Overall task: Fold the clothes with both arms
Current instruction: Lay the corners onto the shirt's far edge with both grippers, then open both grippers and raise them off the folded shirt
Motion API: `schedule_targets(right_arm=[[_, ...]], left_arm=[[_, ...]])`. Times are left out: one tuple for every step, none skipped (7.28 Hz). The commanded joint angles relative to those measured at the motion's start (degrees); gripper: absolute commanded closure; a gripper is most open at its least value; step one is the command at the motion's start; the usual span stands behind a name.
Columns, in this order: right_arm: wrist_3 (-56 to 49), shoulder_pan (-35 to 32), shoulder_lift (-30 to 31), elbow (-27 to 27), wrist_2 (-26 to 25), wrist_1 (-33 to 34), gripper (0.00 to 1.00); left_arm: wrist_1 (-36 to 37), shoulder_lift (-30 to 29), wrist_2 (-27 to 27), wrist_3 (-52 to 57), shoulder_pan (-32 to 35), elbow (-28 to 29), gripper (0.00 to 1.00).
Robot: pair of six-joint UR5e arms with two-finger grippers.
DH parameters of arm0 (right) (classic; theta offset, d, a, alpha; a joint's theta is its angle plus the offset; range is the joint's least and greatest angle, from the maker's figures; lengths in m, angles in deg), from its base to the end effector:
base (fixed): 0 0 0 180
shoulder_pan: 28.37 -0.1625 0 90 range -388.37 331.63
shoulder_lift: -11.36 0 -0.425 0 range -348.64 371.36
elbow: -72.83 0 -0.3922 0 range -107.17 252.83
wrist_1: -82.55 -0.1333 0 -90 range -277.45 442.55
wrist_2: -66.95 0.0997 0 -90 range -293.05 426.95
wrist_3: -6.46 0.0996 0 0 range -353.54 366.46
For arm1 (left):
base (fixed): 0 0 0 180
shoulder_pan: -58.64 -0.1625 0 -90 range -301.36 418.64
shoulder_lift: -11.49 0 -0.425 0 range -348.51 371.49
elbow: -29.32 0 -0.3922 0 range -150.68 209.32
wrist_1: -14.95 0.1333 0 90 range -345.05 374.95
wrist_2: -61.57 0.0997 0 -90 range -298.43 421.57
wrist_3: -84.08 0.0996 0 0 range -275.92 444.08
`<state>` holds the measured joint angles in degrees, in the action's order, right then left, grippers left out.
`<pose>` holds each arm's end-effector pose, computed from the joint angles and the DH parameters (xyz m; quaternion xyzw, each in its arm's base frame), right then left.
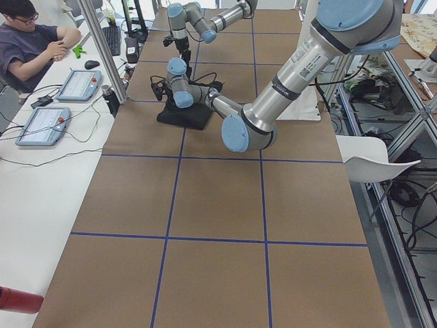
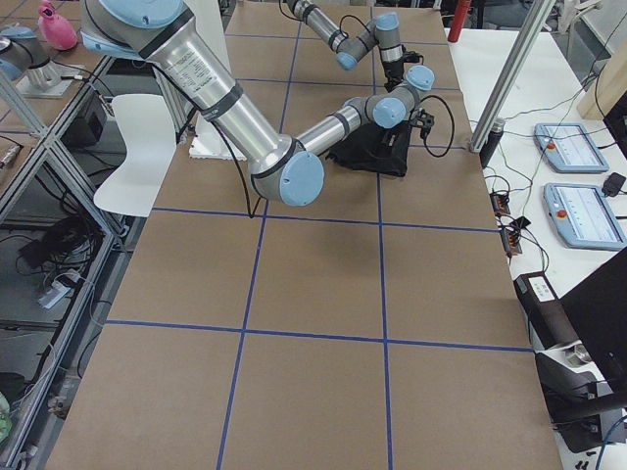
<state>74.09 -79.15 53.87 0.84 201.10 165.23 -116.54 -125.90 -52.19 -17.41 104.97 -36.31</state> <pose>-0.4420 -0.6427 0.2542 -0.1121 -0.4474 0.1008 0.8815 0.4843 -0.6422 0.2461 -0.0098 0.5504 -0.3039 0.7775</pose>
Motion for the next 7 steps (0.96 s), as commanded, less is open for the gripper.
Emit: schedule_targets(right_arm=[[0.05, -0.20, -0.24, 0.35, -0.64, 0.02, 0.06], [0.22, -1.25, -0.24, 0.79, -0.64, 0.02, 0.03], [-0.03, -2.13, -0.33, 1.40, -0.38, 0.02, 0.02], [-0.12, -2.22, -0.41, 1.50, -0.29, 0.02, 0.02], [0.05, -2.14, -0.76, 1.41, -0.20, 0.02, 0.02], [0.40, -0.92, -0.85, 0.89, -0.38, -0.15, 0.01], [-0.29, 0.84, -0.77, 0.19, -0.81, -0.24, 0.01]], left_arm=[[-0.17, -0.51, 0.02, 0.07, 0.43, 0.41, 0.39], [0.00, -0.95, 0.11, 0.07, 1.04, 0.41, 0.01], [0.44, -1.13, 0.11, 0.15, 2.09, 0.50, 0.01], [0.88, -1.30, 0.11, 0.15, 3.06, 0.50, 0.01], [0.97, -1.39, 0.11, 0.07, 3.77, 0.41, 0.01], [1.93, -1.57, 0.02, 0.07, 3.95, 0.41, 0.01], [3.85, -2.35, 0.02, 0.15, 4.21, 0.15, 0.01]])
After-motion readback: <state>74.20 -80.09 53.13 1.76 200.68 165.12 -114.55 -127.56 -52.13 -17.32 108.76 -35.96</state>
